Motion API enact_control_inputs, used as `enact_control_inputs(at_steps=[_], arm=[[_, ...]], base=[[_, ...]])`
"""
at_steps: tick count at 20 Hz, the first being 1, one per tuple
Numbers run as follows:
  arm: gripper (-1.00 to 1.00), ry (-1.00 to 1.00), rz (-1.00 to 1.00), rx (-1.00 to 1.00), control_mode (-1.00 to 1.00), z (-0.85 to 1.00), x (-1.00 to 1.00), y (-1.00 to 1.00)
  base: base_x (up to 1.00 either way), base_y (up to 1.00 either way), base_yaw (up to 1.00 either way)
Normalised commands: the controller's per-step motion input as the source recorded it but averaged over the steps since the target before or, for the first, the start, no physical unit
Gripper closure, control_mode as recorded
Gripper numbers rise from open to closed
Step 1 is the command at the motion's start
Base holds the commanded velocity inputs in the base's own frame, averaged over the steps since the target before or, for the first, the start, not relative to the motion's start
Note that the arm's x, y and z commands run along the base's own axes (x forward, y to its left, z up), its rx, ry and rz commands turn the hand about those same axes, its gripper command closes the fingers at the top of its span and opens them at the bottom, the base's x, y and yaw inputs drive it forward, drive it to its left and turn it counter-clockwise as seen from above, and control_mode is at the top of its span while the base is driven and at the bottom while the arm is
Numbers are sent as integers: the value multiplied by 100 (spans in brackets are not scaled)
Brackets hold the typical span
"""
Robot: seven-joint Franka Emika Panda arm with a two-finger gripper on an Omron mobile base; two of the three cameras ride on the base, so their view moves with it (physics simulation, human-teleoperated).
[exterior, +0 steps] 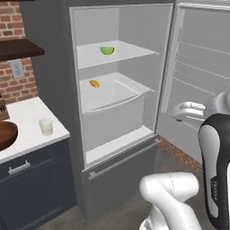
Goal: Grab a lemon wedge from the fridge and one ice cube from the ice bowl, and put them in the glass of lemonade.
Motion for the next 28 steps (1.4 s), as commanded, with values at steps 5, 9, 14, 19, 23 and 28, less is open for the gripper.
enact_control_inputs(at_steps=[5, 9, 14, 19, 23, 28], arm=[[-100, 0, 0, 0, 100, 0, 0, 0], [-100, 0, 0, 0, 100, 0, 0, 0], [-100, 0, 0, 0, 100, 0, 0, 0], [-100, 0, 0, 0, 100, 0, 0, 0], [-100, 0, 0, 0, 100, 0, 0, 0], [-100, 0, 0, 0, 100, 0, 0, 0]], base=[[38, -30, 40], [20, -1, 41], [43, -26, 39], [54, -60, 22], [69, -20, 12], [42, -1, 1]])
